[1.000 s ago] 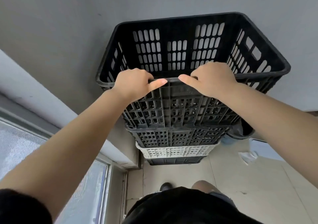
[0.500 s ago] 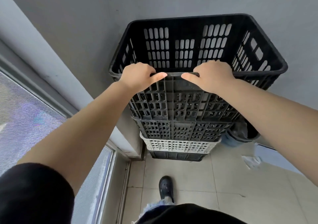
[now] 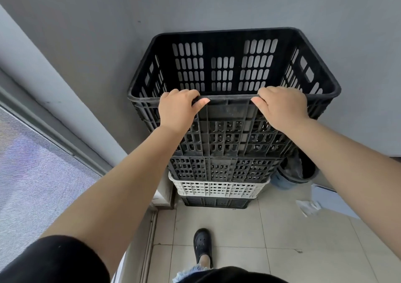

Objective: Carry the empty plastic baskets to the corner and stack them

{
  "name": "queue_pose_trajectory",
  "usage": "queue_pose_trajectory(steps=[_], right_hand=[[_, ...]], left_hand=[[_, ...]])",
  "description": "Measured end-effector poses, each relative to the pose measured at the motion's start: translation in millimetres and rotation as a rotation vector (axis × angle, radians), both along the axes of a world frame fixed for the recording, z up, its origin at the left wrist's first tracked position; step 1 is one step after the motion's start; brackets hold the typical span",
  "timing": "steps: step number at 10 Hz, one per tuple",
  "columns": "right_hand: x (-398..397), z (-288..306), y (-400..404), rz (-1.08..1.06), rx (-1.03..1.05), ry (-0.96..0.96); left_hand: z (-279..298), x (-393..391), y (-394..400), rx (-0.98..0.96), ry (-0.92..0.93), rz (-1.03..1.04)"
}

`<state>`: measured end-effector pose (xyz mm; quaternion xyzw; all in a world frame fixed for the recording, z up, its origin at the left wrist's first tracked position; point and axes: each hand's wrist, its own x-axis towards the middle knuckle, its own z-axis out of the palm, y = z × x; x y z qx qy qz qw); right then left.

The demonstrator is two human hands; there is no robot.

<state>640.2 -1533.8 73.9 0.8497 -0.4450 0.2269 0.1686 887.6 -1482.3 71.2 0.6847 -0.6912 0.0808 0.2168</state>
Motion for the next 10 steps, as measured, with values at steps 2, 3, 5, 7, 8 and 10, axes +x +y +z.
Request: queue_pose_trajectory(steps=[2,3,5,7,8,10], right_hand=[[3.0,5.8,5.9,-0.057,0.072,0.067],[7.0,13.8,15.0,-0.103,0.195,0.098],[0.7,32.7,39.9,-0.203,0.316,-0.001],[-13.7,52.2,77.1,-0.223,0.282,0.012],[-15.5,59.7,98.0,-0.246,0.264,0.037],[-13.4,79.4,139.2,-0.227,0.298,0.076]], left_hand=[[7.8,0.2,4.5,0.067,-0.008,0.023],[15.5,-0.2,12.2,0.142,-0.001,0.025],[38.9,-1.4,43.6,0.16,0.028,0.167],[47.7,5.3,92.0,0.191,0.03,0.22],[53.4,7.0,109.6,0.22,-0.04,0.21],[75.0,2.1,139.1,0.188,-0.104,0.159]])
